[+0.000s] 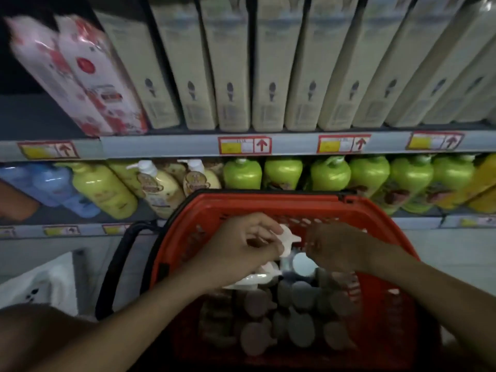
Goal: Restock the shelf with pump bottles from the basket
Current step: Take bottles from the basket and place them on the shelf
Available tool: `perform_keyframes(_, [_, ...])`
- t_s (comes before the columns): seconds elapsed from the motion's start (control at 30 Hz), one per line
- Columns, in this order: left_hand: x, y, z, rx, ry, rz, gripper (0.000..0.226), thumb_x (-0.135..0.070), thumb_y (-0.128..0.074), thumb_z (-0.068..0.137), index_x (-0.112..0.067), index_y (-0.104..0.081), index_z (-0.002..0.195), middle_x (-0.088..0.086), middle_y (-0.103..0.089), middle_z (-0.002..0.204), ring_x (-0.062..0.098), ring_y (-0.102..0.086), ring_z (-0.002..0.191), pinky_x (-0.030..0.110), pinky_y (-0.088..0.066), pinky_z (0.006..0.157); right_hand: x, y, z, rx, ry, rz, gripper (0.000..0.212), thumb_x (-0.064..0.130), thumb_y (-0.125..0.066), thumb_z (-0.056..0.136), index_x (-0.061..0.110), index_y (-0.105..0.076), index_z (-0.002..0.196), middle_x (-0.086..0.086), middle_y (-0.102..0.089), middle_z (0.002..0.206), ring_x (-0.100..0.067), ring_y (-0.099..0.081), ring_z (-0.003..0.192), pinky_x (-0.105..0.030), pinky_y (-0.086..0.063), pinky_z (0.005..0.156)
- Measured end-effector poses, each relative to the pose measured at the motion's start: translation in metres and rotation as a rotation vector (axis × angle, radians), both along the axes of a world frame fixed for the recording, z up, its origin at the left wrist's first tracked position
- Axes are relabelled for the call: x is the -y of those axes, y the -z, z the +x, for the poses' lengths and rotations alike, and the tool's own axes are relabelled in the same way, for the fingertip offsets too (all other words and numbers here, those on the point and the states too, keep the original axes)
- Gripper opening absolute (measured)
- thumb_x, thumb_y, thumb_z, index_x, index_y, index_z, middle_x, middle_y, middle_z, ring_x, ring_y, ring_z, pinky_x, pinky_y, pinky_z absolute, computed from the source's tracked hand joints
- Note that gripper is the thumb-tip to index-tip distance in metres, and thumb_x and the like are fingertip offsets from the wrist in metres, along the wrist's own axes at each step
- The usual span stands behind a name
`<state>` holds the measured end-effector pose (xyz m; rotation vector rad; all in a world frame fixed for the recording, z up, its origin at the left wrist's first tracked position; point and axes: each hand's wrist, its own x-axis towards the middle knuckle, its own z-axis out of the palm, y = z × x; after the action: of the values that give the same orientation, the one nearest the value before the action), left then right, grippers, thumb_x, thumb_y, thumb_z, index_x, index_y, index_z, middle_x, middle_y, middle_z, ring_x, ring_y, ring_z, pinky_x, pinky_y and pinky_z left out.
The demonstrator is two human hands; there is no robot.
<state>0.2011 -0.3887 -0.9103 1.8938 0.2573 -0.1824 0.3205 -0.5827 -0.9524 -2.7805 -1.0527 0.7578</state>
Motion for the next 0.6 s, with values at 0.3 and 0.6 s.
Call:
perform_keyframes(0.3, [0.006,0.017,0.007,0.167,0.12,0.211,0.018,-0.009,-0.071,0.087,-0.023,-0.068,0.098,-0.009,-0.072,0.087,0.006,-0.07,0.086,0.023,-0.056,0.078,0.011,0.076,-0.006,0.124,-0.241,-0.104,0.059,0.033,-0.061,0.085,0.023,-0.045,0.141,-0.004,-0.056,0.137,-0.028,-0.06,0.118,-0.037,-0.048,0.094])
perform_keyframes(0.6, [0.003,0.025,-0.004,0.293,0.074,0.349,0.026,-0.013,-0.072,0.086,-0.032,-0.066,0.104,-0.023,-0.068,0.102,-0.005,-0.064,0.102,0.015,-0.049,0.084,0.025,0.046,-0.006,0.224,-0.169,0.059,0.044,0.059,-0.063,0.08,0.027,-0.055,0.109,0.002,-0.067,0.108,-0.023,-0.067,0.099,-0.034,-0.049,0.078])
